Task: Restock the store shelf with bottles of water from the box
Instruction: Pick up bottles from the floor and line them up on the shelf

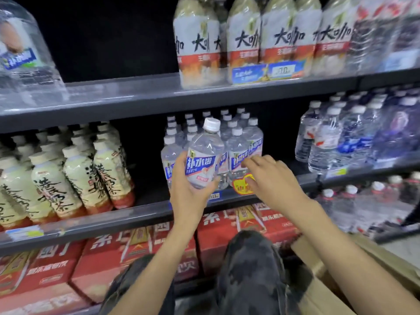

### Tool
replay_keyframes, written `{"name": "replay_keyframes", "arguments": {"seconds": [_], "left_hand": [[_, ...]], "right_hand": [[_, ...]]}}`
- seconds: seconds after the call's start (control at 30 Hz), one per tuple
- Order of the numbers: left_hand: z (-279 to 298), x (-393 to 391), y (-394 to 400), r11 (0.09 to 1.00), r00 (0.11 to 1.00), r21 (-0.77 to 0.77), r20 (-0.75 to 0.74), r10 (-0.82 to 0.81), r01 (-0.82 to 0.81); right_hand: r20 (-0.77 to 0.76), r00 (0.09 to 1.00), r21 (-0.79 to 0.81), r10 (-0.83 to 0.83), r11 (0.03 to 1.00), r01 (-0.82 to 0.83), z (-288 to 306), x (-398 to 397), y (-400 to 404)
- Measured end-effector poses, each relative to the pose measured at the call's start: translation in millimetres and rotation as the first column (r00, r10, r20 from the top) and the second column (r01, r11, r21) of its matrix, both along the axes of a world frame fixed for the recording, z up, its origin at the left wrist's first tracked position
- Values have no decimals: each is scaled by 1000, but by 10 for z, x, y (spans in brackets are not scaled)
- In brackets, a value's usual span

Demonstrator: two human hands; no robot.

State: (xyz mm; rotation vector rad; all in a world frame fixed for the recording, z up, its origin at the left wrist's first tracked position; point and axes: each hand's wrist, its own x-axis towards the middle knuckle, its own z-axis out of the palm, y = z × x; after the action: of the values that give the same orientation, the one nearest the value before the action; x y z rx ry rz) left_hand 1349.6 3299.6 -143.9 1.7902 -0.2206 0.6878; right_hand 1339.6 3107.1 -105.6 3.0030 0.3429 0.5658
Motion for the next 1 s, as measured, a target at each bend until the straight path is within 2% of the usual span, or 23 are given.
{"name": "replay_keyframes", "arguments": {"seconds": [0.1,0.2,0.3,0.37,0.47,0.63,0.73,0.83,1.0], "left_hand": [[9,52,-383,999,999,13,-21,-40,40],[23,122,-788,997,996,35,-44,-73,74],[26,210,-1167,995,993,39,-79,-88,91],[9,280,-1369,995,990,22,-106,-92,95],[-24,401,-1588,996,990,-8,-111,-91,91],[36,637,-1761,993,990,42,-98,-102,106],[152,841,-1702,964,976,170,-101,-191,206],[236,1026,-1540,878,972,418,-117,-204,234],[426,1310,-1270,657,992,754,87,-91,-6]], "right_hand": [[3,999,34,-35,999,35,5,-27,-304],[35,999,258,-35,966,24,66,-31,-568],[11,998,628,61,776,-54,140,45,-701],[-21,992,756,127,651,-67,177,141,-746],[-26,989,856,142,515,-52,183,330,-775],[89,991,896,100,427,-123,192,683,-847],[118,986,918,115,366,-153,224,878,-924],[131,983,898,127,406,-172,212,1034,-993],[87,977,877,195,450,-168,93,1199,-1090]]}}
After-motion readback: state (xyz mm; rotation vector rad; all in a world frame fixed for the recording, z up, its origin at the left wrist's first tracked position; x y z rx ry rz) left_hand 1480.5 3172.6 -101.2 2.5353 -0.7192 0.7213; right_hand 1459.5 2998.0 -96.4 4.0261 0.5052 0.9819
